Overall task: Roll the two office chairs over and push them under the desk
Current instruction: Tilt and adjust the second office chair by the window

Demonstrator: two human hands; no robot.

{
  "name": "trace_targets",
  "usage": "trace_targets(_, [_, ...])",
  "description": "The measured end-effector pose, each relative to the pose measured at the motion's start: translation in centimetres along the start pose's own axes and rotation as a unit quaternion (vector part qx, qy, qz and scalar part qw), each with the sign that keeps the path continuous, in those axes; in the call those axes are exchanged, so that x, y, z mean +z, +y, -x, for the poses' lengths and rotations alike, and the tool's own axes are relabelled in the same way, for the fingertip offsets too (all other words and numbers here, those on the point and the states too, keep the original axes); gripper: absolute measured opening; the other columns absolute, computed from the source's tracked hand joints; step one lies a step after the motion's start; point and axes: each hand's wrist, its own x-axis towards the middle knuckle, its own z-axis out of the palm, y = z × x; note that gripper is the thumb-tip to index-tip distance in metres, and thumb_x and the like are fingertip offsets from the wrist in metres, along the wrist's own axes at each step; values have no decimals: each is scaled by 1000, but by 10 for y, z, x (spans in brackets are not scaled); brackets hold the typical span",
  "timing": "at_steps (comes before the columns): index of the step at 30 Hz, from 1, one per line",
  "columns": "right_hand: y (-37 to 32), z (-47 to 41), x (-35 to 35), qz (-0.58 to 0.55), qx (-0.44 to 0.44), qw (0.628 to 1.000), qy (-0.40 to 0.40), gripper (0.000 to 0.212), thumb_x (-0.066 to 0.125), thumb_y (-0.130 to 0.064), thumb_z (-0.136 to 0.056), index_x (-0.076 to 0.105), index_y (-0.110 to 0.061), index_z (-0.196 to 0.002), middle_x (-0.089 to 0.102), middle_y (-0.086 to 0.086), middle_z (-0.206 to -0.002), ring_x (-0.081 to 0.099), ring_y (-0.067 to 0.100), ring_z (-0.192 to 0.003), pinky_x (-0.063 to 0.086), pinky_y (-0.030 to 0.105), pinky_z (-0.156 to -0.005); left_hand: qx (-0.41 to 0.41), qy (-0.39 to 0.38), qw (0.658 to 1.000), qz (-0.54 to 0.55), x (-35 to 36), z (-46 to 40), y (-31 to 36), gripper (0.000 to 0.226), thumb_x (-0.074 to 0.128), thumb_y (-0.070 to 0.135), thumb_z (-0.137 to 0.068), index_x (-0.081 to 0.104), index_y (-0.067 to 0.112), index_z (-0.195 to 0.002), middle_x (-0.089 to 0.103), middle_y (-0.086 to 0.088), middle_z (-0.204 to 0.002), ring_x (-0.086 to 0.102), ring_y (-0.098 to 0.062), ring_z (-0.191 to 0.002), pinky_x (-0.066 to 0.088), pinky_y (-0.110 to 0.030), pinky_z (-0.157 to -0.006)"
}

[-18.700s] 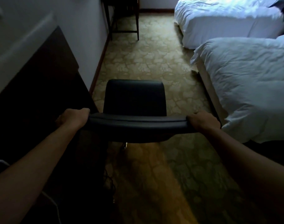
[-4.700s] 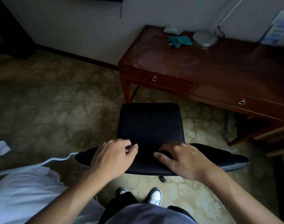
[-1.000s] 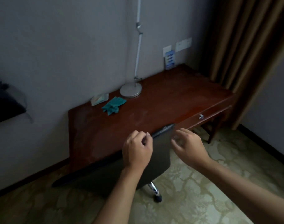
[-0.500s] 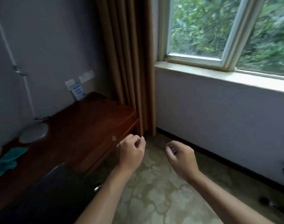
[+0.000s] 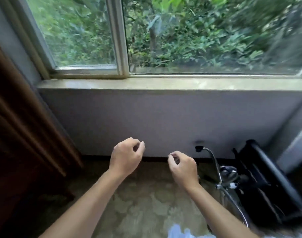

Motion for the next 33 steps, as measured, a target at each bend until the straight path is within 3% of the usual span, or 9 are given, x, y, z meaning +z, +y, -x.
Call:
trace_targets(7, [96, -92, -59, 26, 155, 981, 117, 12, 61, -28, -83, 67, -24, -73, 66, -12, -65, 62, 13, -67, 45, 29, -64, 128, -139, 979, 78, 141, -107, 86, 34, 57, 34, -91, 54, 21, -59, 52, 6, -59, 51, -12, -59, 35, -26, -58])
trace_targets(11, [134, -141, -84, 28, 254, 949, 186, 15, 59, -28, -86, 67, -21, -74, 68, -4, -65, 59, 19, -67, 41, 29, -62, 198, -211, 953, 90, 209, -161, 129, 36, 54, 37, -90, 49, 24, -58, 50, 7, -58, 48, -11, -58, 34, -27, -58])
trace_targets(14, [158, -170, -99, 16, 324, 922, 214, 16, 57, -28, -86, 67, -21, -75, 68, -1, -66, 62, 23, -68, 46, 31, -65, 231, -258, 932, 107, 259, -191, 164, 36, 49, 42, -88, 52, 20, -59, 51, 6, -59, 49, -12, -59, 38, -27, -58])
trace_targets(19, [200, -178, -129, -18, 440, 864, 243, 19, 55, -25, -85, 70, -26, -74, 70, -5, -71, 64, 23, -78, 50, 32, -69, 255, -358, 892, 107, 329, -193, 204, 39, 45, 43, -88, 60, 15, -65, 58, 3, -64, 55, -13, -64, 47, -34, -65])
trace_targets(25, [269, -165, -181, -97, 516, 791, 315, 20, 54, -27, -82, 68, -32, -69, 69, -7, -63, 67, 16, -65, 58, 38, -63, 322, -452, 830, 60, 410, -184, 271, 30, 46, 39, -87, 61, 17, -73, 60, 4, -71, 56, -15, -69, 41, -30, -61])
trace_targets(29, [348, -166, -214, -164, 557, 745, 330, 17, 52, -24, -83, 67, -20, -79, 70, 7, -71, 64, 19, -60, 59, 45, -64, 329, -508, 796, 5, 472, -164, 295, 21, 47, 42, -84, 64, 30, -87, 59, 10, -85, 57, -12, -82, 44, -29, -69])
trace_targets(33, [445, -190, -246, -275, 616, 679, 289, 16, 52, -22, -91, 61, -9, -93, 69, 14, -77, 67, 29, -67, 61, 43, -65, 287, -545, 782, -95, 552, -143, 308, 31, 49, 44, -87, 58, 25, -109, 57, 1, -107, 56, -22, -101, 43, -32, -78])
